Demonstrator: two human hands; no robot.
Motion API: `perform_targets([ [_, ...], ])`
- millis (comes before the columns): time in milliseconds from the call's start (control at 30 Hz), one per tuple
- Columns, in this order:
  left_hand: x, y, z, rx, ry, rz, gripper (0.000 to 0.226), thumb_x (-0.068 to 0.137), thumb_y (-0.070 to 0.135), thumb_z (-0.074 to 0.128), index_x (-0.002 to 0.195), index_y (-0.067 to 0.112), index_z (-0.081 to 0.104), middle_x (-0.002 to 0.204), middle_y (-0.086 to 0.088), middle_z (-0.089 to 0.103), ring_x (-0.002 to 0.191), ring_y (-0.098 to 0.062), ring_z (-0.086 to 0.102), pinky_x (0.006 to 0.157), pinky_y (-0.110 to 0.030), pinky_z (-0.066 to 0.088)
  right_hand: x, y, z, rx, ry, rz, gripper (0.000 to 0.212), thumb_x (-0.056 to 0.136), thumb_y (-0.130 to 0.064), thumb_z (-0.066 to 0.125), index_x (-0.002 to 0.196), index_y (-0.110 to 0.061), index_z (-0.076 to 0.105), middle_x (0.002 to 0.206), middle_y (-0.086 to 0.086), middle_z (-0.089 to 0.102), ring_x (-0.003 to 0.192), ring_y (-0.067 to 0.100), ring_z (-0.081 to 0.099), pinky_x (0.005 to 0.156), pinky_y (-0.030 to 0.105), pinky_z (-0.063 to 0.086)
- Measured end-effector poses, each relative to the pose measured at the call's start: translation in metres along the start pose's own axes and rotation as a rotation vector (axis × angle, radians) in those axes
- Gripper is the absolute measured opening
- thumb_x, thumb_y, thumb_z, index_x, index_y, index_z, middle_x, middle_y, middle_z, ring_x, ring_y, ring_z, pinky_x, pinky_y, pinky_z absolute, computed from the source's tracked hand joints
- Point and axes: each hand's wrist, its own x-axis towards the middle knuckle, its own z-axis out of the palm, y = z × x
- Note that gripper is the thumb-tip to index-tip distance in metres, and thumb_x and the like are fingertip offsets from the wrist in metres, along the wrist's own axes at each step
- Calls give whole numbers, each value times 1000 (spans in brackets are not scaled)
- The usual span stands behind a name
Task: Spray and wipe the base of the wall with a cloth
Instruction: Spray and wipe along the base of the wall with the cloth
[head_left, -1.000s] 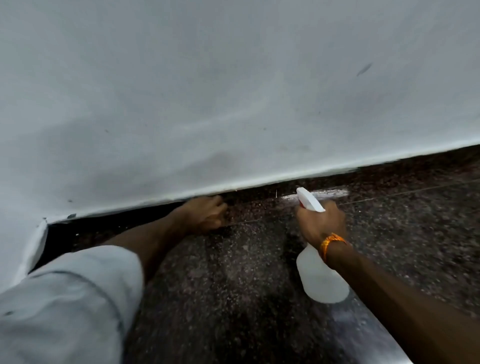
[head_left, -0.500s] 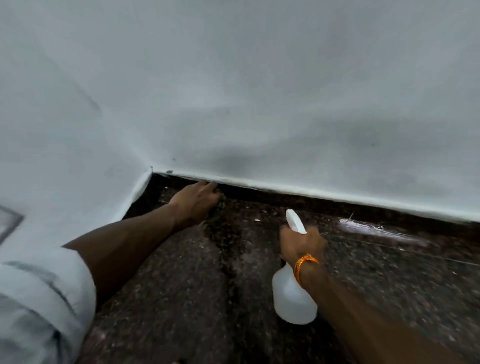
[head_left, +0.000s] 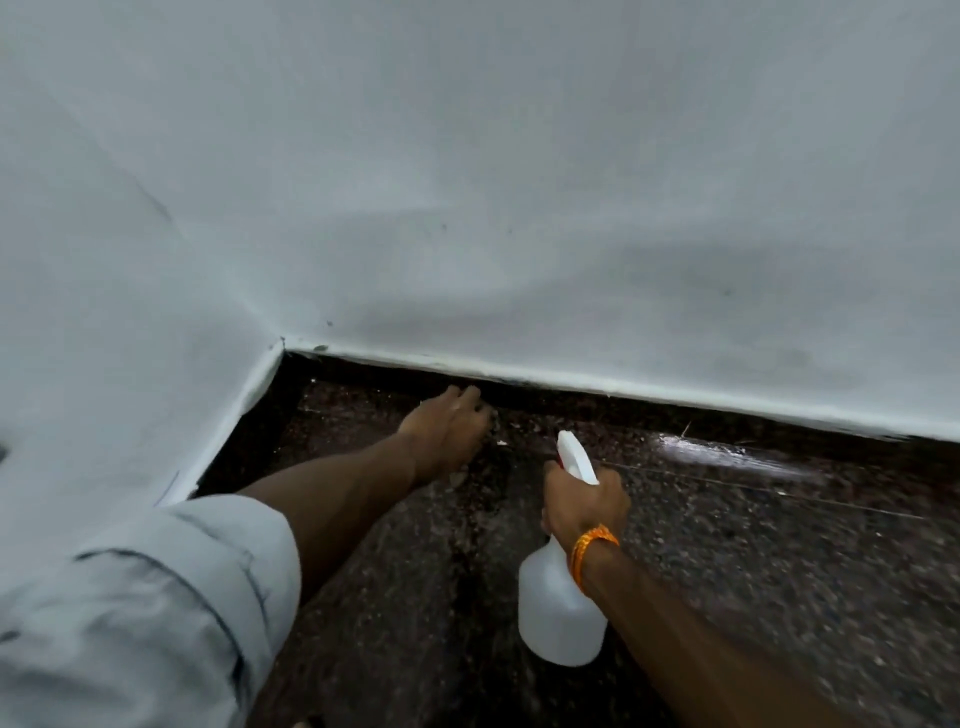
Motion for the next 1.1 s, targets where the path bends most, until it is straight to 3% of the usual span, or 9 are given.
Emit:
perform_targets([
  [100,12,10,31,2,-259,47,74,92,38,51,151,7,19,154,-25,19,138,-47,23,109,-53,33,1,-7,-6,-13,49,-13,22,75,-29,73,70,-11,60,75,20,71,67,40,71,64,54,63],
  [167,19,15,33,48,-302,96,67,99,27,44,154,7,12,155,-30,14,141,-49,17,113,-52,26,4,-9,-10,-19,77,-27,24,78,-25,74,66,-13,58,73,19,70,66,39,71,63,53,63],
  [233,26,12,25,80,-159,181,56,98,16,45,149,8,27,147,-27,31,134,-47,31,106,-51,39,7,-8,-12,-24,96,-36,24,76,-31,73,67,-15,59,73,18,70,65,39,71,62,52,63],
  [367,56,6,17,298,390,661,37,96,14,35,121,10,62,117,-15,61,99,-33,58,63,-37,55,21,5,-13,-12,166,-1,46,61,-48,68,79,-6,69,75,21,72,65,39,71,62,51,63],
  [467,79,8,10,510,512,870,29,97,13,41,105,8,69,115,-13,60,101,-31,52,66,-38,53,27,16,-13,17,262,45,64,50,-55,66,90,-4,70,82,22,72,68,39,72,61,51,63],
  [667,57,-66,44,586,421,813,24,85,17,64,103,3,71,116,-15,62,96,-30,57,67,-36,55,13,5,-7,-9,291,87,38,63,-44,72,82,-13,58,83,23,71,70,38,71,64,49,63],
  [800,41,-84,57,471,532,717,30,86,11,47,99,5,73,105,-13,66,88,-32,62,62,-37,53,13,0,17,-30,259,21,49,57,-56,67,83,-14,61,90,25,72,81,42,72,75,54,62],
  [900,58,-42,31,423,606,704,25,89,11,50,94,10,74,104,-9,68,87,-29,63,62,-35,51,9,-10,27,-35,248,-45,32,62,-46,69,69,-18,53,83,25,71,75,47,71,69,59,61],
  [1100,43,-91,43,537,406,781,28,85,17,46,81,15,74,98,-8,65,90,-31,60,65,-36,51,-21,-28,41,-47,223,-36,26,72,-36,73,68,-13,61,77,23,73,67,40,72,64,51,63],
])
